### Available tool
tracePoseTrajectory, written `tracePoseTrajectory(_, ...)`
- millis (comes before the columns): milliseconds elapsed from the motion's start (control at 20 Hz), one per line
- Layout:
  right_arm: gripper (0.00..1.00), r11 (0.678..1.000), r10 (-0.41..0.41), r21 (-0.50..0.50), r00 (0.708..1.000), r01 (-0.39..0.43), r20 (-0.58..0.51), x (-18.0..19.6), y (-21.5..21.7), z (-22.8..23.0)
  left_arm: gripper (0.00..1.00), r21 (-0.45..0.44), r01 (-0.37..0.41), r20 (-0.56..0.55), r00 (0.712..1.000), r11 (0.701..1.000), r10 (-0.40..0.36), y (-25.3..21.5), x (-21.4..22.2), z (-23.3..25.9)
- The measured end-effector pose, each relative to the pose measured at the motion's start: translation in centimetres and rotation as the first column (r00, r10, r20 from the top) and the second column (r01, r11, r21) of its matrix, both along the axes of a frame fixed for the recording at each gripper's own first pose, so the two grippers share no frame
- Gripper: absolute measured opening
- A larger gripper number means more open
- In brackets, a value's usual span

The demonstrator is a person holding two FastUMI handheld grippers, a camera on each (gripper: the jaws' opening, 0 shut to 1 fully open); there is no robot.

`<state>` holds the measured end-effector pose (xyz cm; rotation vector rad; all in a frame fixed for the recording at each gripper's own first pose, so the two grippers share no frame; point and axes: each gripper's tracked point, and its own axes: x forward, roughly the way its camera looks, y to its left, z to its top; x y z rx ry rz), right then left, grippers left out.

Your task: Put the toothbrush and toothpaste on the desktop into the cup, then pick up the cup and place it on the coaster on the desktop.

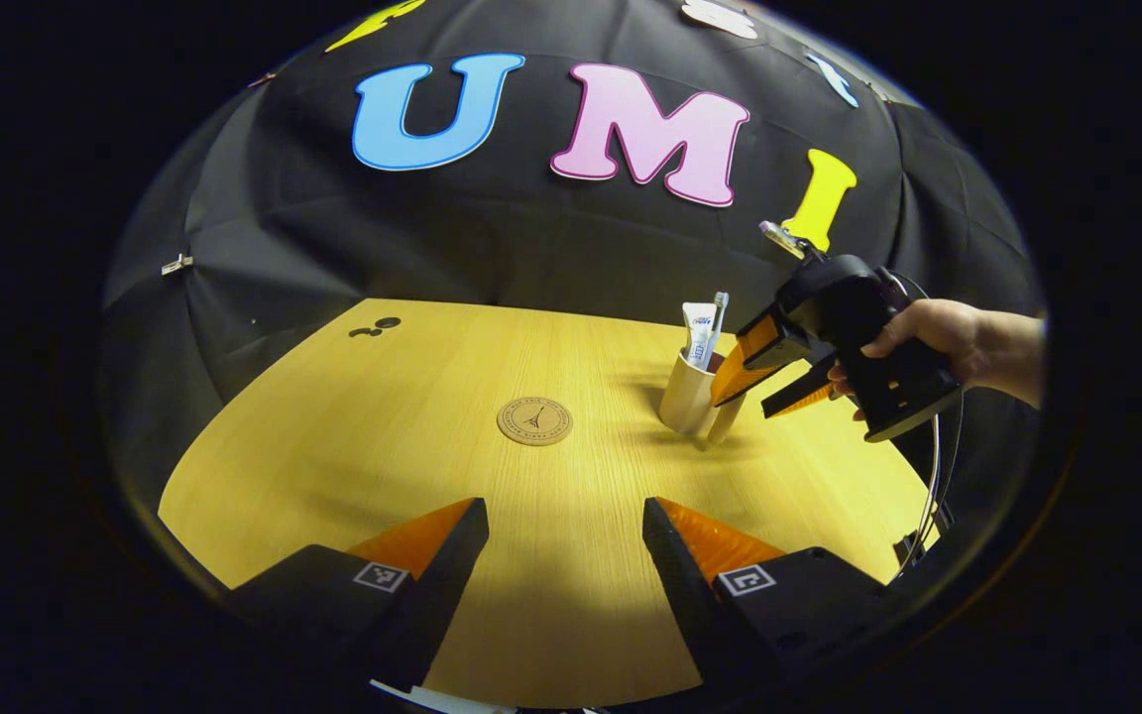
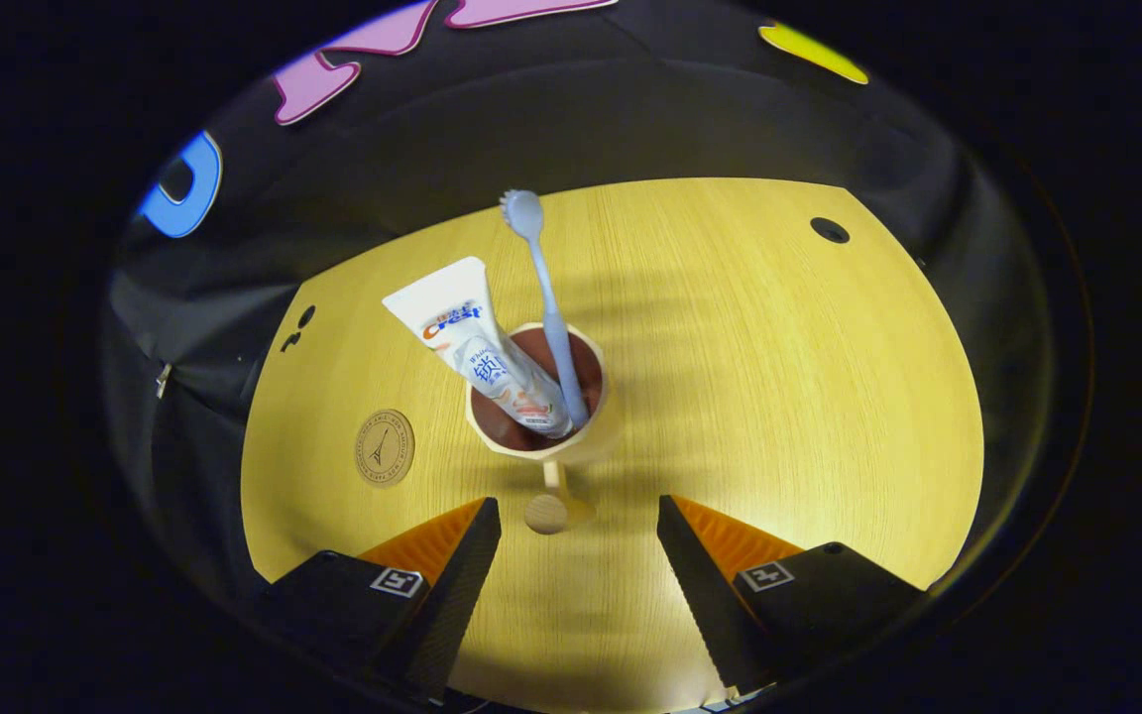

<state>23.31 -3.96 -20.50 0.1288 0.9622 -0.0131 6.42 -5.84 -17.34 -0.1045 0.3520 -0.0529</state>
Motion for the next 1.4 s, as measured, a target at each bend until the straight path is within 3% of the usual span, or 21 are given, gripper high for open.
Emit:
tracePoseTrajectory(250,1.0,0.997,0.045,-0.059,0.996,-0.049,-0.071,1.6,1.1,-1.7,0.98,-0.021,-0.002,-0.021,1.0,1.0,0.002,-0.1,0.1,-0.3)
tracePoseTrajectory(700,0.94,0.994,0.023,-0.103,0.985,-0.041,-0.168,3.1,0.6,-4.8,0.97,-0.122,-0.088,-0.083,0.993,0.989,0.078,2.3,1.2,-0.7)
tracePoseTrajectory(800,0.87,0.994,0.021,-0.103,0.983,-0.04,-0.182,3.0,0.6,-5.2,0.98,-0.158,-0.094,-0.096,0.992,0.983,0.079,2.1,1.2,-0.7)
tracePoseTrajectory(950,0.63,0.993,0.019,-0.106,0.981,-0.041,-0.192,3.0,1.2,-5.8,0.98,-0.154,-0.079,-0.1,0.993,0.985,0.064,2.0,1.3,-0.8)
tracePoseTrajectory(1000,0.7,0.993,0.018,-0.112,0.98,-0.041,-0.196,2.9,0.9,-5.9,0.98,-0.156,-0.072,-0.105,0.993,0.985,0.056,1.8,1.3,-0.8)
tracePoseTrajectory(1150,0.34,0.991,0.011,-0.129,0.979,-0.038,-0.202,2.7,0.7,-5.9,0.98,-0.177,-0.059,-0.108,0.993,0.982,0.04,1.1,1.9,-0.9)
tracePoseTrajectory(1400,0.34,0.991,0.058,-0.103,0.972,-0.083,-0.228,2.5,0.9,-6.1,0.98,-0.184,-0.058,-0.114,0.993,0.981,0.037,1.3,2.3,-0.9)
